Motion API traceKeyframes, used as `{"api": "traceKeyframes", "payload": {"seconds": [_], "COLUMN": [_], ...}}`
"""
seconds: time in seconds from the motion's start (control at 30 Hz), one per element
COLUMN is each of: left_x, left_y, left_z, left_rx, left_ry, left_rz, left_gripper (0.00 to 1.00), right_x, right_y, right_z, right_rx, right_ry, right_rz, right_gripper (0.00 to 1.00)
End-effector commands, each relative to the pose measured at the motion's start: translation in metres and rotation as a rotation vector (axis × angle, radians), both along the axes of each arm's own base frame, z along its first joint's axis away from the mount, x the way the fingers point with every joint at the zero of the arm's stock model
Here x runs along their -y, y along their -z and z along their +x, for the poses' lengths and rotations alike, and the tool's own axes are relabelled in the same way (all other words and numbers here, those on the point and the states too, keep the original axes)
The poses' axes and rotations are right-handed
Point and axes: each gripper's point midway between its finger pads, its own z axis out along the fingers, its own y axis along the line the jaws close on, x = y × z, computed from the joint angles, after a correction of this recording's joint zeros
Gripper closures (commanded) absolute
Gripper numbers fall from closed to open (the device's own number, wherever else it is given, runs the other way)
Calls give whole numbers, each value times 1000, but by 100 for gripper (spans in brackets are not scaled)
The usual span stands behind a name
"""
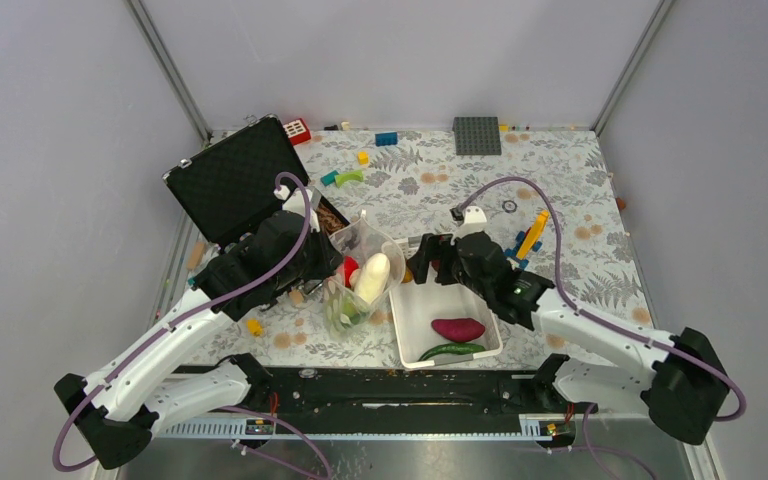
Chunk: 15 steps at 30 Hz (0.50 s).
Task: Place the food in the zip-top bag and seal the zipper
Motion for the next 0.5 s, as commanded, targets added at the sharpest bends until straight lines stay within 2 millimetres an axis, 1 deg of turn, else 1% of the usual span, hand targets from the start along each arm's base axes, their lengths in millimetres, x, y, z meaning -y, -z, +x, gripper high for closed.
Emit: {"api": "traceKeyframes", "payload": {"seconds": [0.0,0.13,0.23,0.37,0.47], "left_x": [5,5,4,4,3], "left_y": [-8,-8,-8,-9,-8], "left_z": [5,5,5,5,5], "left_rx": [35,38,40,42,41], "left_ry": [10,9,7,5,6], "left_rz": [-32,-32,-31,-31,-28], "left_gripper": [99,99,99,99,99], "right_x": [-7,-14,-23,-33,-35], "right_y": [14,33,41,51,63], "right_z": [14,18,22,29,36], "right_rx": [-51,-113,-141,-182,-201], "right_ry": [85,118,116,127,156], "right_rz": [61,72,72,64,46], "right_gripper": [3,9,14,17,19]}}
